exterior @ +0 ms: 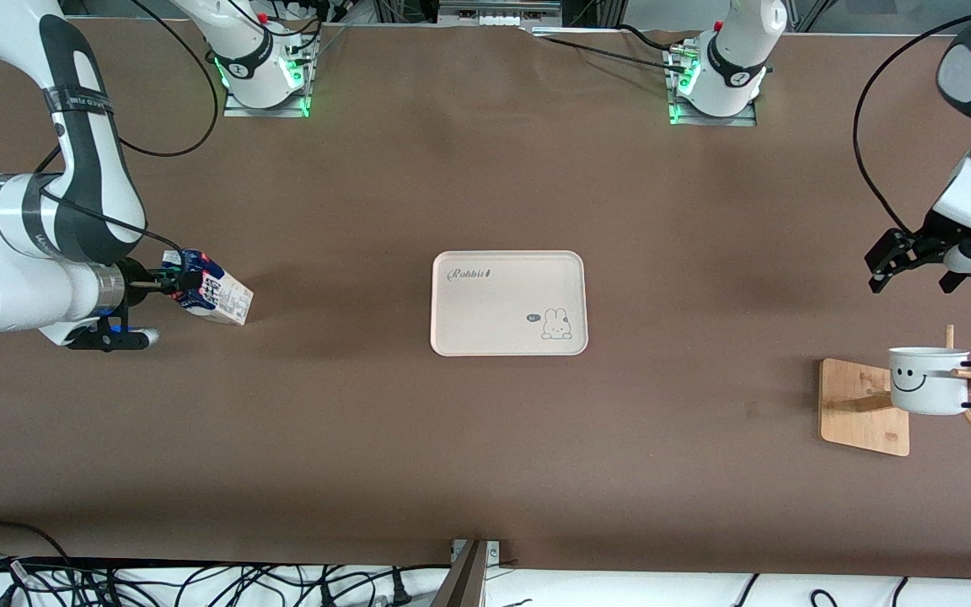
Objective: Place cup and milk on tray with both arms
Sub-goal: 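Grasp the milk carton with the right gripper while the left gripper reaches the mug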
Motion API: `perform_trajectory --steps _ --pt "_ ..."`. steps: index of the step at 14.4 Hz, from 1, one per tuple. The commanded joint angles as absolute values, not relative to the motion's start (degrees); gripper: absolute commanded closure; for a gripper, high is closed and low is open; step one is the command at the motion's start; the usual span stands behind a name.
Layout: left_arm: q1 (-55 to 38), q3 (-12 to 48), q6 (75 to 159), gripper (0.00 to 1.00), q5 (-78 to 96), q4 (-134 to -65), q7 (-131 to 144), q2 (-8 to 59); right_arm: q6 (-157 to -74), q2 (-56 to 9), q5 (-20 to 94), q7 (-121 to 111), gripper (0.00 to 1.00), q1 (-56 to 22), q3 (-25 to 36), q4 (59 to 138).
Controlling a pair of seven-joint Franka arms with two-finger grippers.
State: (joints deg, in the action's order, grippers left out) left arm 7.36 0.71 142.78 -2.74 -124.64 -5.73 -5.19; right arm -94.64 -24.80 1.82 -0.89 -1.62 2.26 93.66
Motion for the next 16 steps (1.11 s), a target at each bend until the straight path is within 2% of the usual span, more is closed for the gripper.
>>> perform_trajectory --steps 1,5,8,10,16 --pt "8.61 0.79 158.76 0.00 -4.04 -134.19 -5.45 -6.77 -95.19 -23.03 2.72 -0.44 0.00 -1.67 2.29 95.89" --pt "8.53 0.88 161.01 0.00 -4.22 -134.21 -5.45 -5.19 -94.05 -23.38 2.72 -0.53 0.00 -1.58 2.29 95.98" --pt "8.35 0.88 173.11 0.00 -4.22 -134.21 -5.45 0.07 -93.78 -23.38 2.72 -1.23 0.00 -1.49 2.37 95.98" --pt "8.09 0.88 176.91 0.00 -4.13 -134.03 -5.45 2.36 -93.87 -23.47 2.72 -1.32 0.00 -1.32 2.37 95.98" --pt "7.91 0.88 177.89 0.00 -4.13 -131.58 -5.45 5.97 -95.71 -23.90 3.42 -1.49 0.00 -0.09 2.37 95.80"
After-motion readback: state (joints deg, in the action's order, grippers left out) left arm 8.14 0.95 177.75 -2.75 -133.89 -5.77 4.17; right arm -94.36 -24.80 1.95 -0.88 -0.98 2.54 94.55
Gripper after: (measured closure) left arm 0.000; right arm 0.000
